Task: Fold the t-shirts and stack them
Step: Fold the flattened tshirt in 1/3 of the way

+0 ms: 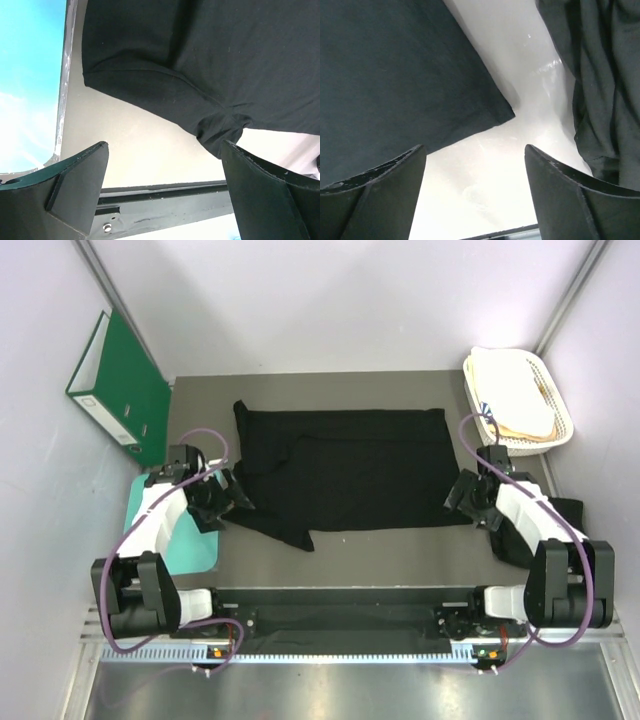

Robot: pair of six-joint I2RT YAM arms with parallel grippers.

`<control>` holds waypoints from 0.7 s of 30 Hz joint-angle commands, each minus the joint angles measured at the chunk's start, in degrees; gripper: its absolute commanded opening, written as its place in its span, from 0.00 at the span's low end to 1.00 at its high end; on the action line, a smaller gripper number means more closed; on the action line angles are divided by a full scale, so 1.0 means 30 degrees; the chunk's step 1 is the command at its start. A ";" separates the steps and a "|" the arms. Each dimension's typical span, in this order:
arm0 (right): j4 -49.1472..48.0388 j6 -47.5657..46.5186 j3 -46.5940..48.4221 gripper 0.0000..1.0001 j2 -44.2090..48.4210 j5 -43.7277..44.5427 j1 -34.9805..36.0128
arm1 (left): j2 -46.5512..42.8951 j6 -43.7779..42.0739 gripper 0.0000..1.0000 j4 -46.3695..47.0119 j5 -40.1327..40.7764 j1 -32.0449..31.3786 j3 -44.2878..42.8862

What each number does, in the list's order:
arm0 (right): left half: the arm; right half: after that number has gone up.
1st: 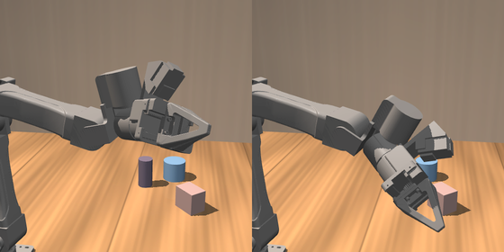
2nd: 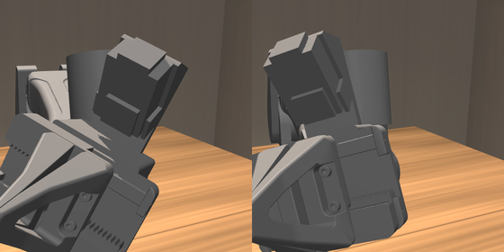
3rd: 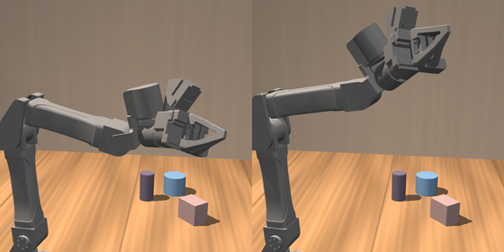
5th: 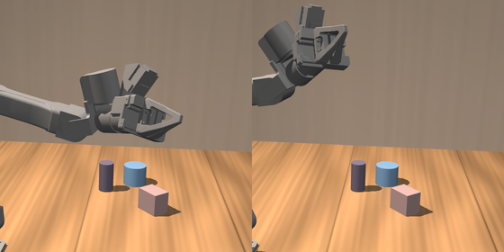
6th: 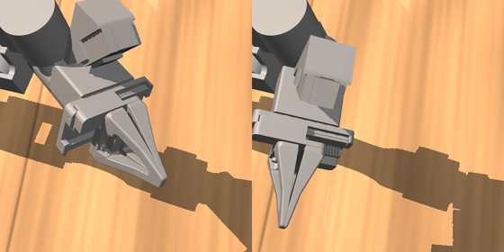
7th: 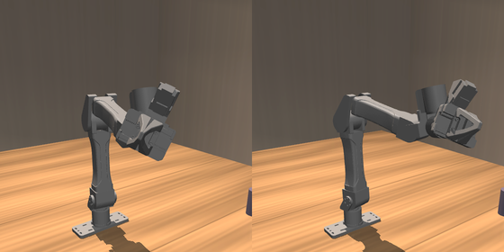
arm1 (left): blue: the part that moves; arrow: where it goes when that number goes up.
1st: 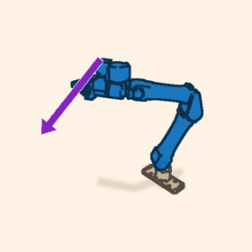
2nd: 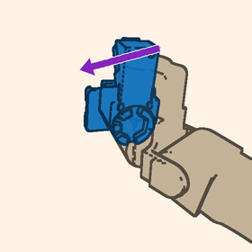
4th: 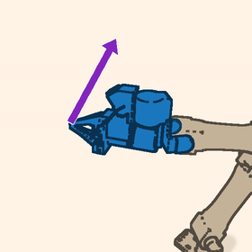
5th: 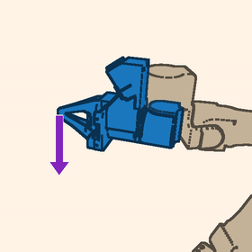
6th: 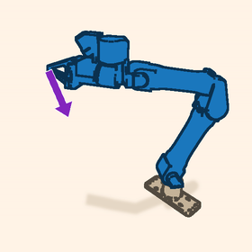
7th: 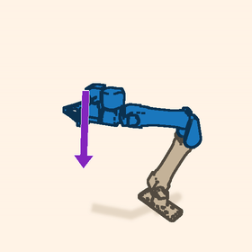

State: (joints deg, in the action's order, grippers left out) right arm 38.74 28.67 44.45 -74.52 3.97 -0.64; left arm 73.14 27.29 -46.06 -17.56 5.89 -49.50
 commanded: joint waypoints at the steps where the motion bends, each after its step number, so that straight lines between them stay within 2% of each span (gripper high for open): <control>1: -0.1368 0.0582 -0.0926 0.76 0.0057 0.0407 -0.0078 | 0.0080 -0.0220 0.98 -0.0465 -0.0035 0.0029 -0.0026; 2: -0.1603 0.0611 -0.1016 0.72 -0.0293 0.0377 -0.0078 | 0.0255 -0.0190 0.98 -0.0292 0.0052 0.0029 0.0091; 4: -0.2132 0.0553 -0.0959 0.72 -0.0821 0.0174 -0.0078 | 0.1046 -0.0015 0.98 -0.0145 0.0141 0.0000 0.0268; 10: -0.3331 -0.0091 -0.0607 0.33 -0.2580 -0.0589 -0.0019 | 0.2805 0.0658 0.97 0.0616 0.1048 -0.0293 0.0326; 11: -0.3421 -0.0208 -0.0577 0.21 -0.2813 -0.0735 -0.0019 | 0.3270 0.0776 0.95 0.0879 0.1165 -0.0352 0.0355; 14: -0.3569 -0.0472 -0.0548 0.03 -0.2904 -0.1205 -0.0019 | 0.4295 0.1362 0.94 0.1845 0.1489 -0.0498 0.0210; 17: -0.3364 -0.0735 -0.0548 0.00 -0.2263 -0.1263 -0.0019 | 0.4942 0.2035 0.92 0.3046 0.1665 -0.0645 -0.0083; 19: -0.3246 -0.0825 -0.0751 0.00 -0.1793 -0.1205 -0.0048 | 0.5324 0.2446 0.88 0.3720 0.1781 -0.0674 -0.0258; 20: -0.3130 -0.0970 -0.0811 0.00 -0.1413 -0.1205 -0.0020 | 0.5761 0.2505 0.85 0.3869 0.1811 -0.0674 -0.0433; 21: -0.3100 -0.1029 -0.0898 0.00 -0.1265 -0.1669 -0.0019 | 0.6026 0.2563 0.76 0.3957 0.1869 -0.0732 -0.0522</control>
State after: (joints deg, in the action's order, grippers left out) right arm 30.65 27.11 42.06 -81.49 1.32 -0.64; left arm 88.82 32.49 -40.32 -13.54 4.14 -49.15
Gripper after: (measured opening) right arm 0.009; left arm 0.870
